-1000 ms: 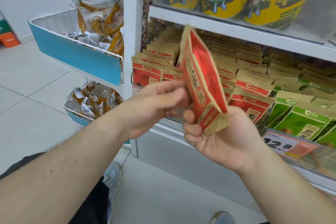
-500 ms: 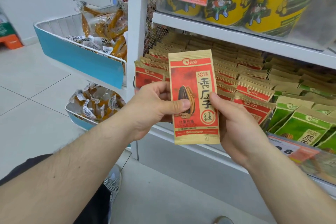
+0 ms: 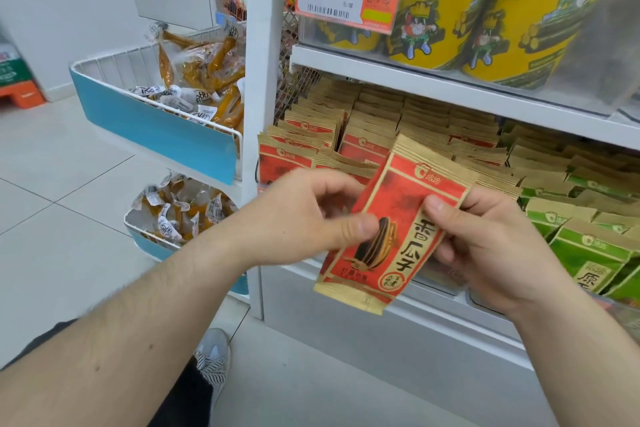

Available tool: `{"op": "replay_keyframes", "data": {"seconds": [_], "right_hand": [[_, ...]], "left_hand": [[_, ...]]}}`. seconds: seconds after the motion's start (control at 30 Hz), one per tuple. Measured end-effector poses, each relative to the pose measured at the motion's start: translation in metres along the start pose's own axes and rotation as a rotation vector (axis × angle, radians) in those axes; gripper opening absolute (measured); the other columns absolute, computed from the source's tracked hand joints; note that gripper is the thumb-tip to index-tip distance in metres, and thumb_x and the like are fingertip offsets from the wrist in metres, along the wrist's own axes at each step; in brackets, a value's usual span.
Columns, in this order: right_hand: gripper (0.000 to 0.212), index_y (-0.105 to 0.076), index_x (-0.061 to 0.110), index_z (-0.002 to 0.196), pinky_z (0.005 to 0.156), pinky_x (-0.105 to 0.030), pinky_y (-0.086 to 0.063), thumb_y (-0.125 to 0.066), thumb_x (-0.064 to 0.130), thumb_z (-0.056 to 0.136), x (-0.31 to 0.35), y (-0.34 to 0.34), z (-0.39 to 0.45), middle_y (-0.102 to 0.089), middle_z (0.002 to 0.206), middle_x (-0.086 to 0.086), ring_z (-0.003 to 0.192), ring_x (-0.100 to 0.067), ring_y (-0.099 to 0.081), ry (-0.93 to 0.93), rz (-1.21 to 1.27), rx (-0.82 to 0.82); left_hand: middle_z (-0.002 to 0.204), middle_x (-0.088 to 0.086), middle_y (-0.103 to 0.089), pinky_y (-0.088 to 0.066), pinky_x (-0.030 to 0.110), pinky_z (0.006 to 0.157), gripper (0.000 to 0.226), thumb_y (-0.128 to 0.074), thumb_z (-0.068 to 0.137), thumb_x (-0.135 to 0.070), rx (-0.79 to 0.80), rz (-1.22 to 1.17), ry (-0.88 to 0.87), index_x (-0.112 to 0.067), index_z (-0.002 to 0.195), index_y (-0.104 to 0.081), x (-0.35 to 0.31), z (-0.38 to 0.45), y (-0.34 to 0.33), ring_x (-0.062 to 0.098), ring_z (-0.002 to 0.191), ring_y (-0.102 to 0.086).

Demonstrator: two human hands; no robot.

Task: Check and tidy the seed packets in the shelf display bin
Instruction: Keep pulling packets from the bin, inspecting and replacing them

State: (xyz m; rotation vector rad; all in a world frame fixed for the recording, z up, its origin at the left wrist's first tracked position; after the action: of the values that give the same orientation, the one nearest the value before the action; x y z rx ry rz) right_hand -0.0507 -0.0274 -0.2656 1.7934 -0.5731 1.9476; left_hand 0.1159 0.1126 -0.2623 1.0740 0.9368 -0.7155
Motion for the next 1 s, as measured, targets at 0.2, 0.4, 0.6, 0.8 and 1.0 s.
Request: {"op": "replay_keyframes", "data": {"seconds": [0.2, 0.4, 0.6, 0.8, 1.0], "right_hand": [[0.019, -0.074, 0.018, 0.071, 0.040, -0.016, -0.037, -0.075, 0.034, 0.060, 0.031, 0.023, -0.001, -0.067, 0.061, 0.000, 0.040, -0.009, -0.048, 0.251, 0.196, -0.242], [0.032, -0.072, 0.017, 0.081, 0.053, -0.026, -0.051, -0.076, 0.047, 0.072, 0.068, 0.018, 0.009, -0.072, 0.069, -0.002, 0.052, -0.017, -0.061, 0.442, -0.023, -0.359], [0.015, -0.069, 0.023, 0.079, 0.057, -0.032, -0.056, -0.065, 0.016, 0.092, 0.063, -0.005, 0.047, -0.066, 0.065, -0.008, 0.051, -0.010, -0.062, 0.410, -0.442, -0.366], [0.014, -0.070, 0.025, 0.081, 0.063, -0.048, -0.057, -0.063, 0.023, 0.093, 0.057, -0.008, 0.073, -0.070, 0.068, -0.010, 0.054, -0.016, -0.065, 0.371, -0.576, -0.427], [0.017, -0.072, 0.022, 0.077, 0.060, -0.042, -0.056, -0.066, 0.031, 0.090, 0.050, -0.009, 0.078, -0.071, 0.069, -0.011, 0.063, -0.028, -0.066, 0.337, -0.782, -0.395]], "left_hand": [[0.119, -0.016, -0.060, -0.023, 0.036, 0.099, 0.045, -0.040, 0.079, -0.062, -0.377, 0.729, -0.211, -0.030, 0.095, -0.068, 0.012, 0.032, 0.034, 0.010, 0.122, -0.047], [0.113, -0.018, -0.060, -0.011, 0.040, 0.109, 0.045, -0.047, 0.069, -0.059, -0.247, 0.822, -0.149, -0.032, 0.102, -0.062, 0.024, 0.050, 0.021, 0.007, 0.123, -0.043], [0.104, -0.020, -0.063, -0.010, 0.049, 0.112, 0.032, -0.049, 0.072, -0.052, -0.256, 0.826, -0.161, -0.032, 0.091, -0.065, 0.028, 0.057, 0.016, 0.005, 0.122, -0.044], [0.114, -0.026, -0.060, -0.004, 0.053, 0.114, 0.047, -0.044, 0.073, -0.053, -0.227, 0.843, -0.112, -0.030, 0.103, -0.073, 0.032, 0.060, 0.014, 0.005, 0.129, -0.034], [0.100, -0.031, -0.057, -0.005, 0.052, 0.113, 0.041, -0.044, 0.075, -0.050, -0.253, 0.811, -0.144, -0.032, 0.095, -0.075, 0.027, 0.057, 0.013, 0.006, 0.125, -0.033]]}}
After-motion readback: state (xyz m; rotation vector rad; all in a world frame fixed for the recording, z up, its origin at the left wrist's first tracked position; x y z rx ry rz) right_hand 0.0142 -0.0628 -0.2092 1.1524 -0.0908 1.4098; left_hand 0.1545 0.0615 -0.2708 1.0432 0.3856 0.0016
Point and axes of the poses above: each hand's wrist, its own z-axis towards the middle knuckle, its own y-axis out of the back of the hand, x = y × z, the point moved 1 cm from there along z, towards the middle knuckle
